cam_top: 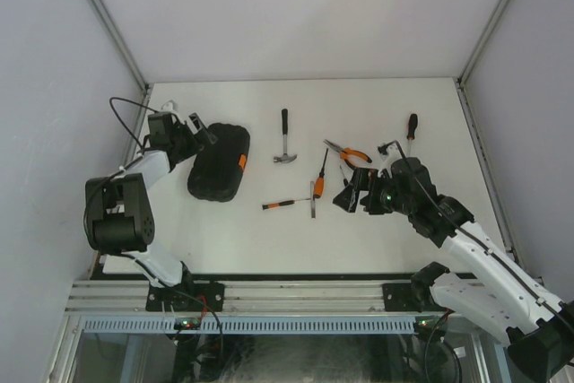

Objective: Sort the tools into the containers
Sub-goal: Move the storage box to the center of the board.

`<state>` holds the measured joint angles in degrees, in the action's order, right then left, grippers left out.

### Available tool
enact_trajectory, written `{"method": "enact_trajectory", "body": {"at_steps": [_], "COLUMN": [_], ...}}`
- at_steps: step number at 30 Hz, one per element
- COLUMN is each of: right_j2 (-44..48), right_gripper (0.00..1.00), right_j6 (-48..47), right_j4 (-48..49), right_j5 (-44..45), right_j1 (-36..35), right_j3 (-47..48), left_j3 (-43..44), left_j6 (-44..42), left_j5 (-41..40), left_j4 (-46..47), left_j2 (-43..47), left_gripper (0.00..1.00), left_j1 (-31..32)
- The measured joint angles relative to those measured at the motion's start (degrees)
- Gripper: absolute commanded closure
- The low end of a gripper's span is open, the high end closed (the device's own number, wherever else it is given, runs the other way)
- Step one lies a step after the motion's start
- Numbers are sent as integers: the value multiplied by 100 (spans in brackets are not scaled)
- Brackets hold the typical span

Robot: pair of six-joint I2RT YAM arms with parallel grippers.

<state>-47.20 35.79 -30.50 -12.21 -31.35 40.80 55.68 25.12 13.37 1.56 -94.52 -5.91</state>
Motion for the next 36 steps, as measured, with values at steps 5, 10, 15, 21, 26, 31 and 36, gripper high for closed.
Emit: {"method": "enact_trajectory", "body": {"at_steps": [5,10,15,21,26,31,36], "right_j2": [48,66,63,44,-28,-57,-90], "right_gripper": [7,7,7,7,7,7,7], "right_j6": [0,0,0,0,2,4,11], "right_j4": [4,4,7,26,26,24,26], "right_j5": [-42,-42,-39,-33,11,85,168], "right_j1": [-81,-114,-173,-236,-315,-407,-492], "right_j3": [0,0,0,0,0,0,0], "left_j3": [-149,-146,-175,-212,-367,-704,-887], "left_j6": [46,175,302,483,553,728,774], "left_j5": [-4,61,101,140,94,11,-212], "left_j4": [-39,-39,-46,-26,85,79,46], "left_j2": [0,-44,-125,-125,-81,157,369], "left_gripper": [10,12,13,14,16,17,19], "left_j1": [0,0,11,61,238,461,693]}}
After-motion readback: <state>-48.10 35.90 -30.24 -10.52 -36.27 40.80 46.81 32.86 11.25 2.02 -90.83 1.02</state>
